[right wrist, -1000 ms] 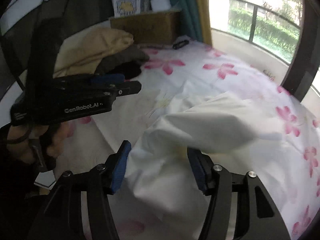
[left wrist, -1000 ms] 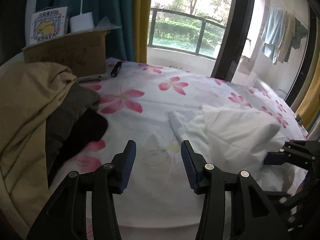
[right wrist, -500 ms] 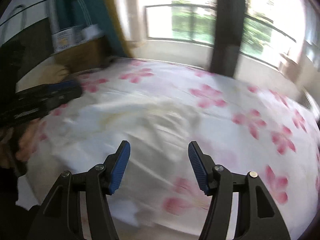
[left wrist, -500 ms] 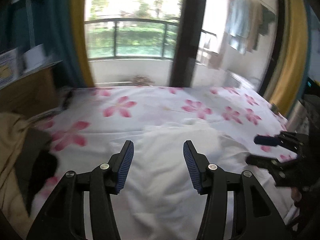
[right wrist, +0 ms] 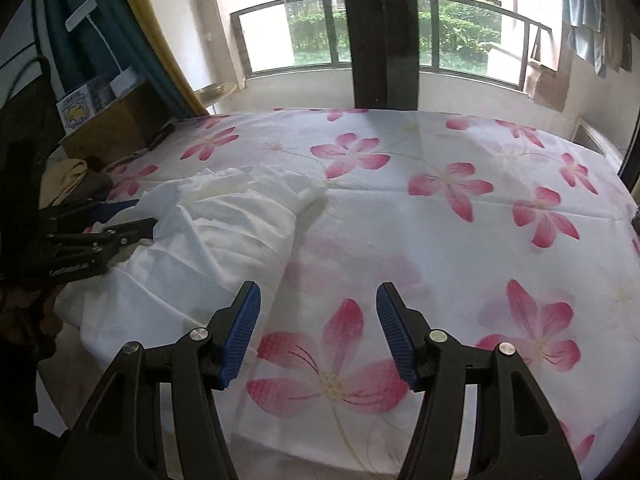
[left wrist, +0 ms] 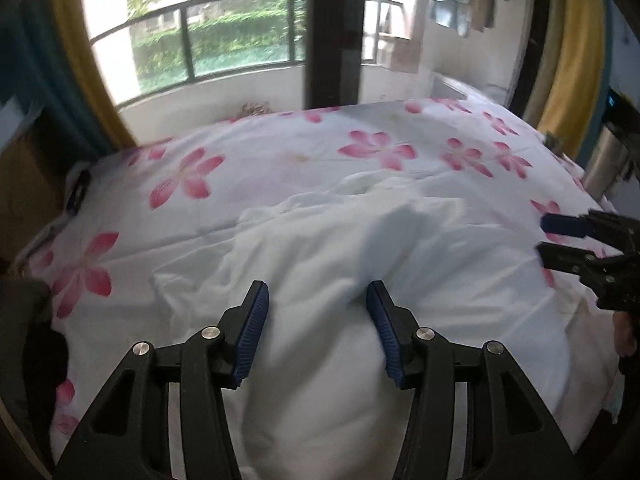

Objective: Fold large clothes

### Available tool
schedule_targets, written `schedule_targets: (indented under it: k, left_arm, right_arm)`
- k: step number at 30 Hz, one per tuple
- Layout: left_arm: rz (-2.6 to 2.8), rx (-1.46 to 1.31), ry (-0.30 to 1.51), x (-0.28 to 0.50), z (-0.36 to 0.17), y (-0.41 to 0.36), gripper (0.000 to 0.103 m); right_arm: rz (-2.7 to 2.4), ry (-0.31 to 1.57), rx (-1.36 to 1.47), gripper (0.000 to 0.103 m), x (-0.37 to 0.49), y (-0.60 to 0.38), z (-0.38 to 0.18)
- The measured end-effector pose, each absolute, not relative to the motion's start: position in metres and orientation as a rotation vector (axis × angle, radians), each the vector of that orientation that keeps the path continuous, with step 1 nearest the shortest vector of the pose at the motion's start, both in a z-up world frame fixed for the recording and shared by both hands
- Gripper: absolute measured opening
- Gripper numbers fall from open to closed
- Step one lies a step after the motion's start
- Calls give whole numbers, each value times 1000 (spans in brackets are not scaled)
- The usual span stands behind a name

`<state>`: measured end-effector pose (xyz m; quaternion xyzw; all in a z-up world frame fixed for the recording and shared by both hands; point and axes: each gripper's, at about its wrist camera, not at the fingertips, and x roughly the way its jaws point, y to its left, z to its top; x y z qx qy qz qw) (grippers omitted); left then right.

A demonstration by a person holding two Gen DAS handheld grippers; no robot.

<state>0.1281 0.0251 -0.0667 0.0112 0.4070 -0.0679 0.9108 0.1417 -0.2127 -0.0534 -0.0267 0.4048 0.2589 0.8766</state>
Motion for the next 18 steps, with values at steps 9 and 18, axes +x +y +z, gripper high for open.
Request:
schedule_targets:
  k: [9,18]
  left_arm:
    - [87,-84,875,133,-81,101,54]
    - [118,-117,787,107,-45,119,54]
  right_arm:
    - [564,820,-60,61,150,-196,-50]
    - [563,805,-74,61,147,-191,-43]
